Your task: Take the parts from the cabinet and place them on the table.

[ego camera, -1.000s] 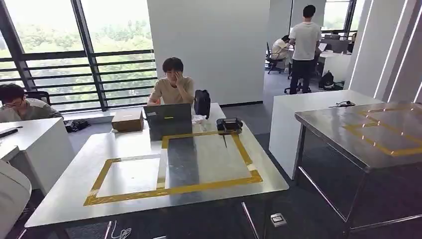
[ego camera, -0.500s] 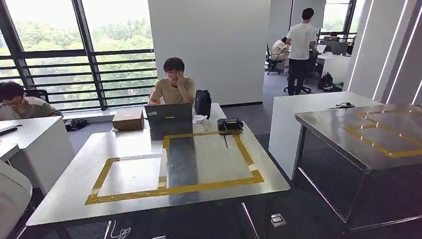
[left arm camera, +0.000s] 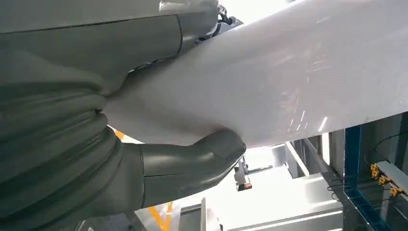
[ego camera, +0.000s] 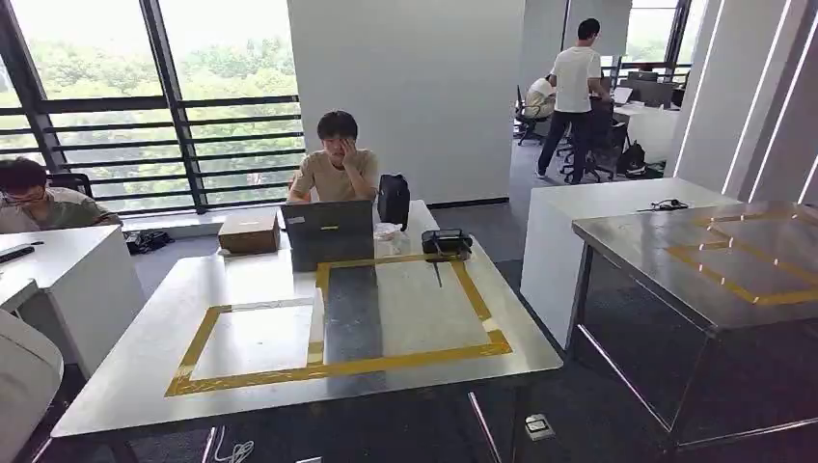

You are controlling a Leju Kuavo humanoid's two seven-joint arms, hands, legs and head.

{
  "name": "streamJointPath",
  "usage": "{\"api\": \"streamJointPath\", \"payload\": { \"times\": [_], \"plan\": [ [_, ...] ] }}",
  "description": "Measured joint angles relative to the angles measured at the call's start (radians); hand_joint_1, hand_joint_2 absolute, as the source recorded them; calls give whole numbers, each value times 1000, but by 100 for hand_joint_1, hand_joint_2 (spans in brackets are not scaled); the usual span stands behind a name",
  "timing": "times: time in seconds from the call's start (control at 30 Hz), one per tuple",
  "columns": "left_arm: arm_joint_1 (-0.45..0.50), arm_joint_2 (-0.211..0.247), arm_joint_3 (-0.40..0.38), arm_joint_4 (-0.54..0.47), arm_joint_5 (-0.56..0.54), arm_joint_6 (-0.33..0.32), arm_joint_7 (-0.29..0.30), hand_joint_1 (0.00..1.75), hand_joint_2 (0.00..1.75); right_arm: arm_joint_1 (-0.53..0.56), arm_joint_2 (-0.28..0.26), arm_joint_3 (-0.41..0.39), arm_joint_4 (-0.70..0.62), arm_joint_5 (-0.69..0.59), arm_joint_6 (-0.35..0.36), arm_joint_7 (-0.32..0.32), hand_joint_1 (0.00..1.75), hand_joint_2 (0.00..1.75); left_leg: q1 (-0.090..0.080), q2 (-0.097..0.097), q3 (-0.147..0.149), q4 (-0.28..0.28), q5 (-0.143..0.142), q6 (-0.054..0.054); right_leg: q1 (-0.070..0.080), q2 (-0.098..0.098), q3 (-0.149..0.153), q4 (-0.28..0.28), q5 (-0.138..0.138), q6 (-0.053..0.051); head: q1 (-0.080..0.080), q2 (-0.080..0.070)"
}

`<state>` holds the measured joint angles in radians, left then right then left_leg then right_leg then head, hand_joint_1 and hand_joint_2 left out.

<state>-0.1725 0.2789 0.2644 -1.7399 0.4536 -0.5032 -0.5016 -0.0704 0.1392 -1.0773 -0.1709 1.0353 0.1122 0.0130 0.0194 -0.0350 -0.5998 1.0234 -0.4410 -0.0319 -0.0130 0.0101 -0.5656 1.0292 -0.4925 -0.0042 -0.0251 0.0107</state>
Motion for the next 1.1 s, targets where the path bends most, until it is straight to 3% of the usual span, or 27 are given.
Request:
{"api": "streamJointPath", "payload": {
  "times": [0.17,0.2,0.23,0.27,0.33,0.4,0.43,0.47,0.5,0.57,0.6,0.63,0.67,0.7,0.77,0.8,0.83,0.93,0.97,1.0,1.03,1.07,1.1],
  "plan": [
    [-28,-14,-13,13,-10,-1,6,175,175,0,2,-5,0,-13,6,-10,0,0,-1,0,-5,9,-6,11,-2,-1,1,0,-1,8,0,0],
    [-40,-16,-17,17,-14,0,7,175,175,0,3,-7,0,-15,5,-13,0,0,-3,-1,-15,1,-8,21,-1,-1,12,10,12,13,0,0],
    [-50,-18,-21,23,-14,-1,9,175,175,1,4,-8,0,-18,3,-15,0,0,-3,-1,-8,-10,-16,31,-1,-3,5,21,32,22,0,0],
    [-61,-19,-23,28,-15,-2,6,175,175,2,4,-10,0,-19,2,-13,0,0,4,-1,14,-18,-7,39,2,-4,1,23,29,25,0,0],
    [-77,-19,-24,35,-15,-8,-5,175,175,0,4,-15,0,-19,-3,-10,0,0,8,2,21,-24,-1,44,-1,-5,-25,79,-29,23,2,0],
    [-76,-20,-24,42,-15,-12,-13,175,175,0,6,-16,0,-18,-8,-2,0,0,8,4,18,-23,0,40,-5,-5,-98,219,-105,32,2,0],
    [-74,-20,-24,46,-15,-13,-16,175,175,2,6,-16,0,-16,-8,-1,0,0,8,4,16,-22,0,39,-6,-5,-134,284,-130,38,2,0],
    [-74,-20,-24,50,-13,-16,-19,175,175,3,6,-16,0,-13,-9,-3,0,0,11,3,16,-21,-2,35,-9,-5,-147,299,-125,43,3,0],
    [-74,-18,-24,54,-8,-19,-21,175,175,4,6,-17,0,-11,-9,-5,0,0,14,0,17,-19,-4,29,-13,-5,-132,262,-97,50,4,0],
    [-75,-13,-24,59,0,-21,-23,175,175,5,6,-17,0,-10,-9,-12,0,0,25,-2,18,-8,-12,12,-21,-5,-56,99,-11,53,4,0],
    [-76,-11,-24,61,3,-22,-23,175,175,4,6,-17,0,-9,-9,-15,0,0,28,-2,17,4,-20,1,-29,-1,-19,15,18,59,4,0],
    [-76,-8,-24,63,4,-23,-24,175,175,4,8,-17,1,-9,-7,-17,0,0,23,-4,16,10,-25,-10,-17,6,-33,21,-23,53,5,0],
    [-77,-6,-24,66,4,-23,-24,175,175,1,9,-17,1,-9,-6,-18,0,0,22,-5,11,8,-31,-18,-16,1,-33,32,-50,28,5,0],
    [-79,-3,-25,68,3,-26,-23,175,175,2,9,-18,1,-10,-7,-18,0,0,24,-5,13,8,-35,-25,-17,-1,-30,28,-22,17,5,0],
    [-81,0,-25,73,4,-27,-25,175,175,5,9,-19,0,-10,-8,-16,0,0,25,-4,24,24,-28,-37,-18,-4,-9,35,-18,-7,3,0],
    [-84,1,-25,77,4,-27,-23,175,175,6,9,-21,0,-11,-9,-15,0,0,26,13,19,37,-36,-38,-16,-6,-1,30,-20,-15,1,0],
    [-89,2,-26,79,4,-30,-26,175,175,6,9,-23,0,-12,-10,-11,0,0,26,28,-2,80,-53,-35,-13,-8,7,29,-24,-22,0,0],
    [-92,2,-27,88,5,-31,-27,175,175,6,9,-24,0,-16,-12,1,0,0,16,31,-136,281,-126,-32,-5,-11,21,29,-42,-31,0,0],
    [-91,2,-27,92,5,-31,-27,175,175,7,9,-25,0,-18,-12,3,0,0,14,31,-164,307,-136,-28,-1,-11,28,29,-49,-32,0,0],
    [-91,2,-28,94,5,-31,-27,175,175,8,9,-26,0,-19,-13,5,0,0,10,31,-170,292,-126,-21,2,-11,39,28,-59,-32,0,0],
    [-91,2,-28,95,5,-31,-27,175,175,9,9,-27,0,-19,-13,5,0,0,5,31,-158,239,-97,-11,4,-11,53,28,-69,-32,0,0],
    [-92,2,-28,96,5,-31,-27,175,175,9,10,-28,0,-19,-13,5,0,0,-2,31,-133,163,-51,1,6,-12,70,27,-81,-31,0,0],
    [-93,2,-28,97,5,-31,-25,175,175,9,10,-29,0,-20,-13,5,0,0,-10,34,-108,80,13,15,7,-13,84,23,-93,-30,0,0]
  ]
}}
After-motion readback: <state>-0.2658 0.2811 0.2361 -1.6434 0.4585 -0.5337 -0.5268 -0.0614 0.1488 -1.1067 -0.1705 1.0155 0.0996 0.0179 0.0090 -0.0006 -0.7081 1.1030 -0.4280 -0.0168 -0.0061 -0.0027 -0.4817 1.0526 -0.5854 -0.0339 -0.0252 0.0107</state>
